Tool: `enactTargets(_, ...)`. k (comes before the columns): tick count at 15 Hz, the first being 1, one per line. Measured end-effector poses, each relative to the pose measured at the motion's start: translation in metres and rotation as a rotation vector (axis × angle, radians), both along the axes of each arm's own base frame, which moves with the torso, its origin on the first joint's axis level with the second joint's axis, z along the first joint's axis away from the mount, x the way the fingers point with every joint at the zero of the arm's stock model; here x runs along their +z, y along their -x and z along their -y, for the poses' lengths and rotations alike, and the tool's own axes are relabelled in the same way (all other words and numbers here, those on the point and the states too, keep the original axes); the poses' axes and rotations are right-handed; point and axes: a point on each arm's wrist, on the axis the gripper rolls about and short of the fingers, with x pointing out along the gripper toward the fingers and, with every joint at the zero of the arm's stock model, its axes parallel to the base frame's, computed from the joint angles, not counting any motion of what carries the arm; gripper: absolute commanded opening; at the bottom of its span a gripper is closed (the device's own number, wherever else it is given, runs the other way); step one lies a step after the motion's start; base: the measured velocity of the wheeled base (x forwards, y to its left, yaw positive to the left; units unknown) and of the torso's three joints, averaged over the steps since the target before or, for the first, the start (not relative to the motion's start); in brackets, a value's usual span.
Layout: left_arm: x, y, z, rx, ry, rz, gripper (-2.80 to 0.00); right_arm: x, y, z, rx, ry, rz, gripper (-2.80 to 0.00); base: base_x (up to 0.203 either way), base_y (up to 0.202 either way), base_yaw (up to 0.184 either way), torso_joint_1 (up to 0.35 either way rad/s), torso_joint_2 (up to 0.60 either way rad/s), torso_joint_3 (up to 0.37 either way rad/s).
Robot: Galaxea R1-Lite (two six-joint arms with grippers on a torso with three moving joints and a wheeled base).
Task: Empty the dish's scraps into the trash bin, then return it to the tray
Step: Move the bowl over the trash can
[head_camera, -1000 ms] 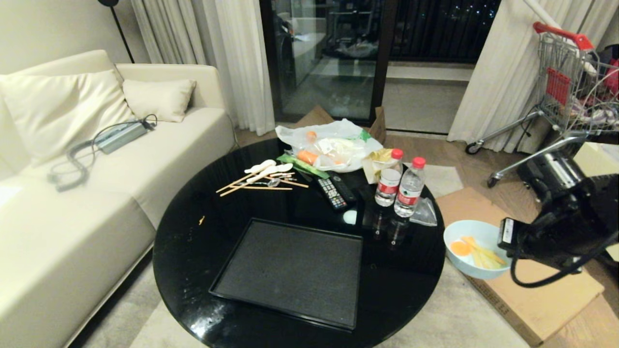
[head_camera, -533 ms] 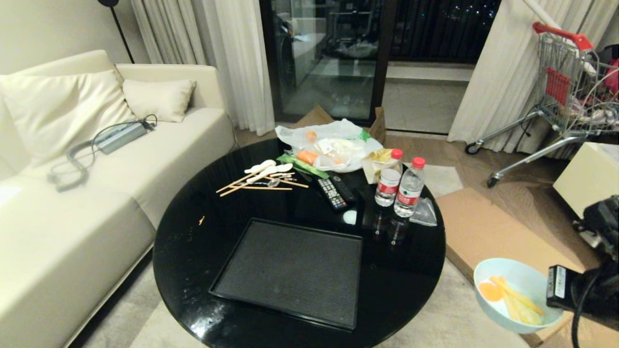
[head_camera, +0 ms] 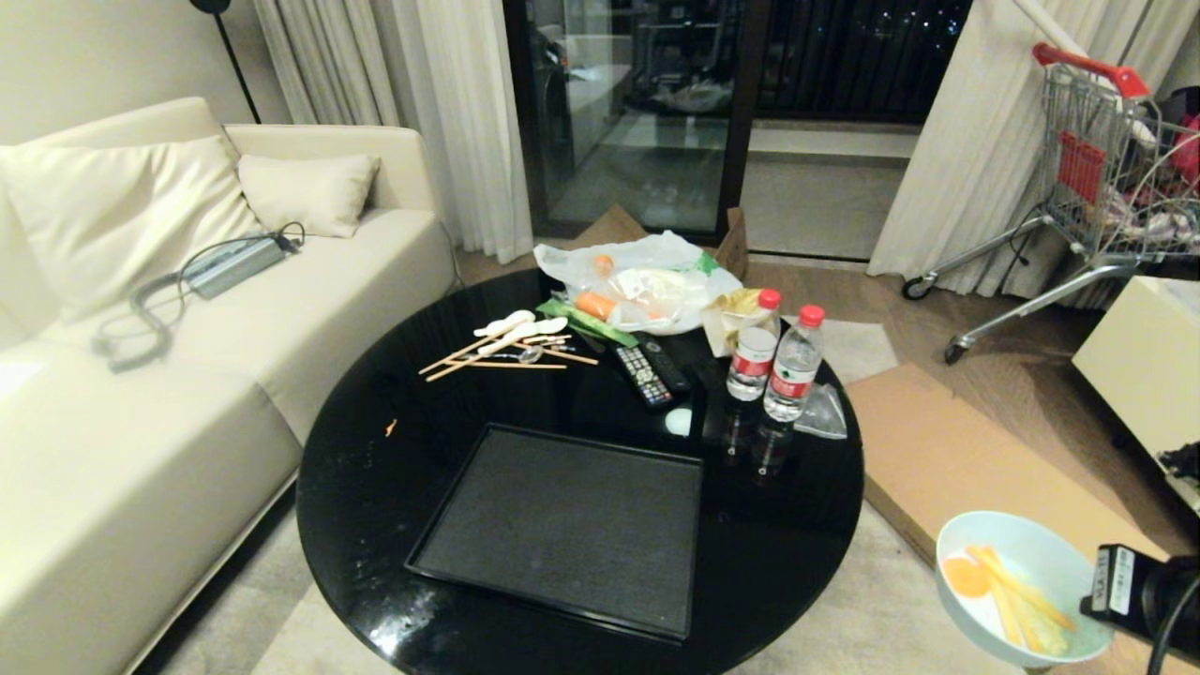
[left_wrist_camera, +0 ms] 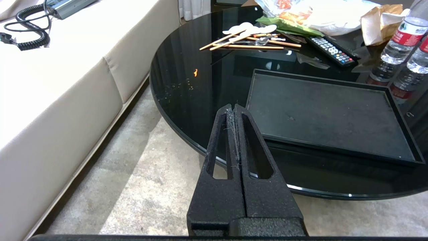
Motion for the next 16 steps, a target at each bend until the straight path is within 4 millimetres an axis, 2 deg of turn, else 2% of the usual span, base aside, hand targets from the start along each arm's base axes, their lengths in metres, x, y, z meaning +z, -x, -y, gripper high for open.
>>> enactTargets(16,0.000,0.000,0.000,0.000,0.000,0.000,-2.80,-0.004,0.012,0.001,0.003,0.006,-0.002,-2.80,0.000,0.000,0.000,0.000,0.00,0.000)
